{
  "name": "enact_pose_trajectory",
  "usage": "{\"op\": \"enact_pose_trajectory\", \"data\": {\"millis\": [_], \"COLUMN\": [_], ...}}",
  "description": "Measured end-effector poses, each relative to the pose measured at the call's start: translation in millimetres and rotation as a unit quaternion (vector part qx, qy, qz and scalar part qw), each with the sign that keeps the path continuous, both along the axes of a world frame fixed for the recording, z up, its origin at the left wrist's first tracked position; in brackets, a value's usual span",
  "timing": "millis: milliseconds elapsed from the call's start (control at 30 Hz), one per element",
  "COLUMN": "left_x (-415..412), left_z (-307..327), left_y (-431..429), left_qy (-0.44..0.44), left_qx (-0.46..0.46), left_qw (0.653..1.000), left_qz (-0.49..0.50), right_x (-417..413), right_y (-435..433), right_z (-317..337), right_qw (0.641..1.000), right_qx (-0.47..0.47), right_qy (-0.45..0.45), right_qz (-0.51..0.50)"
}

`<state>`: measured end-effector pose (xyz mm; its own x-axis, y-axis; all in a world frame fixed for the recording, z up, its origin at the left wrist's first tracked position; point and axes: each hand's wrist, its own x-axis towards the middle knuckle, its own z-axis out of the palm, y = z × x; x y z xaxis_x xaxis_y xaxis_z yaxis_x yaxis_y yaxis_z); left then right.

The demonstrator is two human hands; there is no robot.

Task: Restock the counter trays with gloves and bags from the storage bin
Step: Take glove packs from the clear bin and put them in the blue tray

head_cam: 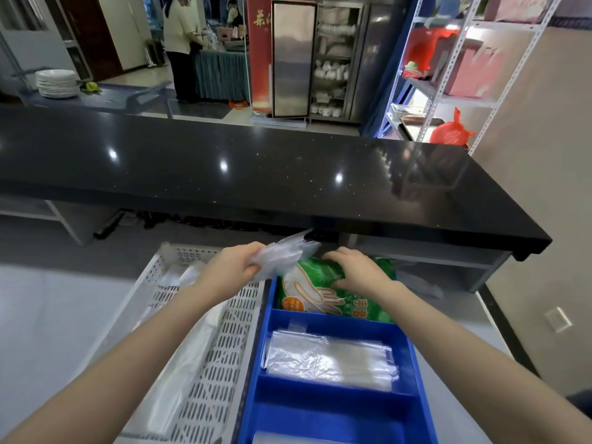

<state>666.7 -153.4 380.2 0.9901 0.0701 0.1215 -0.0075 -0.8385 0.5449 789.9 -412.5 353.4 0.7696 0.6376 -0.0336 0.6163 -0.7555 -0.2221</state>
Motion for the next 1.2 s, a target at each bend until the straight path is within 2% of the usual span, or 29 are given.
{"op": "enact_pose_trajectory", "data": {"millis": [133, 200, 267, 367, 467, 567, 667, 800, 933, 1033, 1100, 1200], "left_x": [13.7, 22.0, 29.8, 39.3, 45.4, 45.4, 42.8, 35.5, 25.8, 18.9, 15.2, 12.9], "left_z": [-6.1, -11.9, -19.2, -28.0, -35.0, -43.8, -48.4, -52.2, -55.4, -56.2, -58.8, -66.2], "left_y": [-28.0, -45.4, -64.2, -91.6, -110.4, -119.6, -122.7, -116.2, -102.5, -98.5, -99.3, -102.9], "left_qy": [-0.008, -0.014, -0.010, -0.001, 0.029, 0.055, 0.073, 0.060, -0.057, -0.151, -0.160, -0.128], "left_qx": [0.046, 0.077, 0.098, 0.088, 0.082, 0.061, 0.024, -0.017, 0.062, 0.104, 0.135, 0.174], "left_qw": [0.997, 0.992, 0.987, 0.982, 0.978, 0.981, 0.982, 0.982, 0.980, 0.968, 0.962, 0.956], "left_qz": [-0.064, -0.099, -0.129, -0.170, -0.188, -0.175, -0.175, -0.181, -0.182, -0.172, -0.177, -0.198], "right_x": [-2.4, -11.3, -25.9, -46.1, -55.3, -58.8, -61.5, -59.6, -50.4, -50.1, -51.9, -52.0], "right_y": [-23.3, -32.2, -39.2, -43.4, -46.4, -52.2, -54.9, -57.9, -55.1, -48.3, -42.9, -39.0], "right_z": [28.4, 42.3, 50.1, 39.8, 13.9, -6.1, -22.1, -33.2, -29.3, -30.1, -32.1, -32.6], "right_qw": [0.974, 0.962, 0.970, 0.993, 0.998, 0.998, 0.998, 0.999, 0.996, 0.996, 0.996, 0.995], "right_qx": [0.219, 0.269, 0.241, 0.096, 0.016, 0.018, 0.021, -0.022, -0.065, -0.053, -0.031, -0.024], "right_qy": [0.022, 0.016, 0.006, -0.040, -0.057, -0.051, -0.063, -0.045, -0.040, -0.024, -0.004, 0.015], "right_qz": [-0.054, -0.045, -0.008, 0.058, 0.029, -0.023, -0.004, -0.013, -0.052, -0.070, -0.083, -0.100]}}
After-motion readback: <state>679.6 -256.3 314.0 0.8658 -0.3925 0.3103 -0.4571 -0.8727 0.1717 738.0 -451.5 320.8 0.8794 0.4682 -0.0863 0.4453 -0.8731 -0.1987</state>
